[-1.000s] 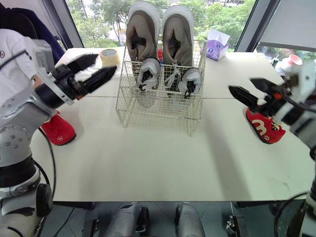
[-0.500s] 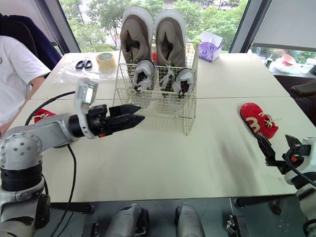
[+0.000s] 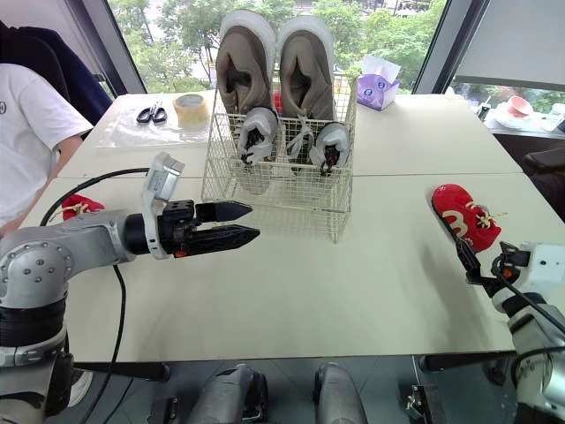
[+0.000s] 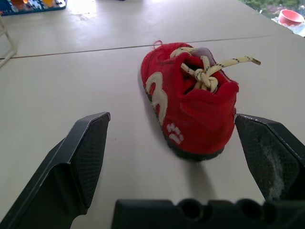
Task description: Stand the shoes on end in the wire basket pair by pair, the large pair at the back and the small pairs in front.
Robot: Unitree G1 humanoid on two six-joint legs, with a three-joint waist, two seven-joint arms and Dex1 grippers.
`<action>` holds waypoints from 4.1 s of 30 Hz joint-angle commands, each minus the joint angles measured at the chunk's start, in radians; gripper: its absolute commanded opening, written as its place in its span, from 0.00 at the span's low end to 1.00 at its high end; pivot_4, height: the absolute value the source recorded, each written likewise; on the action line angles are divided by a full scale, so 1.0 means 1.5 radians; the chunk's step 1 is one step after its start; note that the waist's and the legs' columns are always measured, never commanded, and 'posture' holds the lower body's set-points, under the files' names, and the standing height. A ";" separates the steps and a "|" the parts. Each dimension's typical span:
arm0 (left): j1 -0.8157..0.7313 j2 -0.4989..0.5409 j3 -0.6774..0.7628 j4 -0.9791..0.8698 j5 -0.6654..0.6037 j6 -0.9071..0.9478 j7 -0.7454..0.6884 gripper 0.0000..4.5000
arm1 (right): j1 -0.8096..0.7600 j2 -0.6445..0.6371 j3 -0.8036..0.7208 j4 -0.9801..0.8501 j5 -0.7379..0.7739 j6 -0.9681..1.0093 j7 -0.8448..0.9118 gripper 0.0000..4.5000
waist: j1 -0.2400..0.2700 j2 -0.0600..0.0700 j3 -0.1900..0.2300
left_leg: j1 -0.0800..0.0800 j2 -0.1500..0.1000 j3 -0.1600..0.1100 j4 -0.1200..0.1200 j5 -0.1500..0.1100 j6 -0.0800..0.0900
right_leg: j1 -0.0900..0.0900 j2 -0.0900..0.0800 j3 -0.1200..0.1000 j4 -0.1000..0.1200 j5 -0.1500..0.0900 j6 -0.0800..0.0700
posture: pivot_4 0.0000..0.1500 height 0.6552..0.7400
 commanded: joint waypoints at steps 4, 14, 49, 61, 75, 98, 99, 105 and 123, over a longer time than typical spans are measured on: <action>0.007 0.023 0.022 -0.034 -0.011 -0.013 0.012 0.99 | -0.214 -0.077 0.061 0.341 -0.065 -0.136 0.066 1.00 | -0.011 0.000 0.000 | 0.000 0.000 0.000 0.000 0.000 0.000 | 0.000 0.000 0.000 0.000 0.000 0.000 | 1.00 1.00; 0.006 0.112 0.078 -0.030 -0.054 0.004 0.060 1.00 | -0.274 -0.092 0.106 0.468 -0.091 -0.218 0.123 0.08 | -0.011 0.000 0.000 | 0.000 0.000 0.000 -0.002 0.002 -0.003 | 0.000 0.001 0.000 0.000 0.000 0.001 | 1.00 1.00; -0.447 0.012 0.125 0.381 -0.189 -0.016 0.070 1.00 | -0.792 -0.131 0.395 -0.110 0.014 -0.041 0.359 0.06 | -0.009 -0.002 0.002 | 0.000 -0.001 0.001 -0.008 0.005 -0.008 | -0.004 -0.001 -0.002 0.000 0.001 0.005 | 1.00 1.00; -0.481 -0.028 0.111 0.439 -0.099 -0.007 0.010 0.13 | -0.764 -0.120 0.394 -0.175 0.009 -0.014 0.365 0.06 | -0.011 -0.002 0.002 | 0.000 0.000 0.001 -0.008 0.005 -0.008 | -0.004 -0.001 -0.002 0.000 0.001 0.005 | 1.00 1.00; -0.352 -0.255 0.256 0.251 -0.196 -0.227 0.285 0.06 | -0.687 -0.085 0.162 -0.143 0.170 0.170 0.157 0.97 | -0.006 -0.003 0.003 | -0.001 -0.001 0.001 -0.008 0.005 -0.009 | -0.003 -0.003 -0.002 0.000 0.001 0.004 | 1.00 1.00; -0.265 -0.481 0.072 0.166 -0.006 -0.434 0.202 0.06 | -0.636 0.311 0.160 -0.232 0.542 0.168 -0.234 0.97 | -0.009 -0.002 0.002 | -0.002 -0.001 0.000 -0.008 0.002 -0.002 | -0.003 0.000 -0.002 0.000 0.002 0.004 | 1.00 1.00; -0.260 -0.482 0.070 0.165 -0.005 -0.433 0.201 0.06 | -0.639 0.309 0.161 -0.230 0.543 0.163 -0.233 0.97 | -0.009 -0.002 0.002 | -0.002 -0.001 0.000 -0.008 0.002 -0.002 | -0.003 0.000 -0.002 -0.001 0.002 0.004 | 1.00 1.00; -0.233 -0.477 0.064 0.160 -0.003 -0.429 0.202 0.06 | -0.658 0.293 0.159 -0.221 0.554 0.146 -0.231 0.97 | -0.009 -0.002 0.002 | -0.002 0.000 0.000 -0.008 0.002 -0.002 | -0.003 0.000 -0.002 -0.001 0.002 0.004 | 1.00 1.00; -0.200 -0.401 0.022 0.154 0.043 -0.376 0.199 0.50 | -0.672 0.279 0.173 -0.213 0.562 0.135 -0.230 0.27 | -0.009 -0.002 0.002 | -0.002 0.000 0.000 -0.008 0.002 -0.001 | -0.003 0.000 -0.003 -0.001 0.002 0.004 | 1.00 1.00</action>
